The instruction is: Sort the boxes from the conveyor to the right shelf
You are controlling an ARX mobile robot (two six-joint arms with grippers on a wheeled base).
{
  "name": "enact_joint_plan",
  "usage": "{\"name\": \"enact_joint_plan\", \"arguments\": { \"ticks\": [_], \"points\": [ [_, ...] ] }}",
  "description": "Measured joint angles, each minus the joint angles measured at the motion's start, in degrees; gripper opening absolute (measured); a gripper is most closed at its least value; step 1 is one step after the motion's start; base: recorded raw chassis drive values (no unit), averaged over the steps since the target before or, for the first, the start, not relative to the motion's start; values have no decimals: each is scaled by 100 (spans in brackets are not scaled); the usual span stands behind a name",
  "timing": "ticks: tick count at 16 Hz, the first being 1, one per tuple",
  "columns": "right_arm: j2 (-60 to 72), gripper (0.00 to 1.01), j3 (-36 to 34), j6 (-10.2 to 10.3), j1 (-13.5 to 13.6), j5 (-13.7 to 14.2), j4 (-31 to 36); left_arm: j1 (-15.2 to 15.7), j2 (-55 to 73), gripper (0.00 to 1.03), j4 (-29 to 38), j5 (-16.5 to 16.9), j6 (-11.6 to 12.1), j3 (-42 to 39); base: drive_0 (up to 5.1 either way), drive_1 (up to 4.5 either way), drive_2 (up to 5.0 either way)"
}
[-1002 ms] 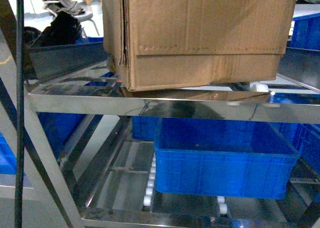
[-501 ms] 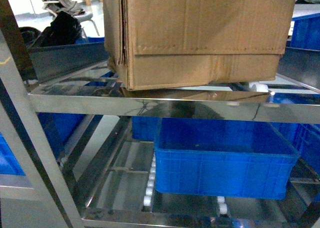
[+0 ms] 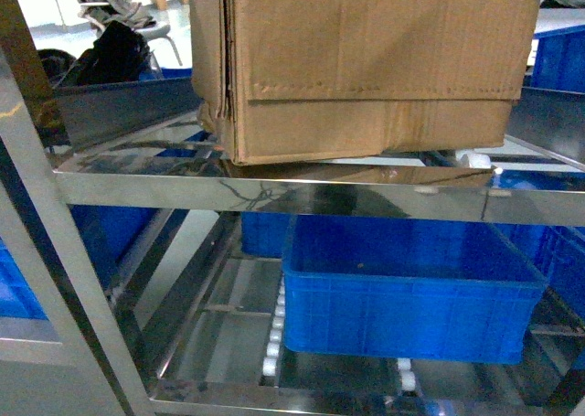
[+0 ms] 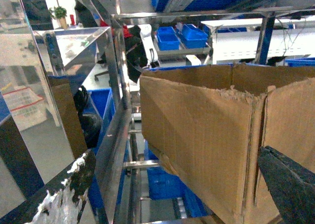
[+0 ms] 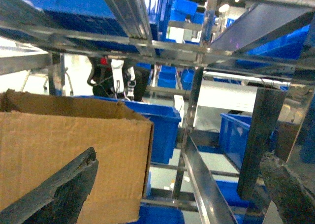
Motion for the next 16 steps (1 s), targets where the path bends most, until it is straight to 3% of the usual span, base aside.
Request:
{"name": "enact_joint_plan", "arguments": {
  "ticks": [2, 3, 4, 5, 7, 8, 10, 12, 13, 14, 16],
  "points": [
    [-85, 98, -13, -46, 4, 0, 2, -33, 42, 98, 33, 24, 0, 13, 0, 0, 0],
    [-129, 92, 101, 55, 4, 46, -791, -72, -24, 89, 76, -420, -68, -83, 0, 0, 0],
    [-415, 77, -149, 280, -52, 31, -1281, 101, -365, 74, 299, -651, -105, -619, 0, 0, 0],
    [-721, 64, -623, 372, -127, -7, -1152, 293, -660, 62, 459, -625, -175, -1117, 0, 0, 0],
    [-1084, 39, -1351, 455, -308, -247, -894, 474, -1069, 36, 695, -376, -184, -1840, 0, 0, 0],
    [-1257, 26, -1655, 457, -595, -481, -796, 564, -1266, 23, 789, -251, -184, -2142, 0, 0, 0],
    [-1657, 2, -2144, 472, -643, -511, -662, 778, -1703, 2, 868, -114, -195, -2667, 0, 0, 0],
    [-1980, 2, -2533, 476, -629, -516, -643, 909, -2083, 2, 859, 44, -210, -3051, 0, 0, 0],
    [-2142, 2, -2680, 476, -629, -514, -654, 1147, -2286, 2, 807, 387, -208, -3200, 0, 0, 0],
    [-2317, 2, -2806, 476, -629, -514, -680, 1399, -2479, 2, 752, 507, -216, -3333, 0, 0, 0],
    [-2653, 2, -3025, 476, -629, -516, -804, 1392, -2874, 2, 581, 557, -216, -3565, 0, 0, 0]
  ]
}}
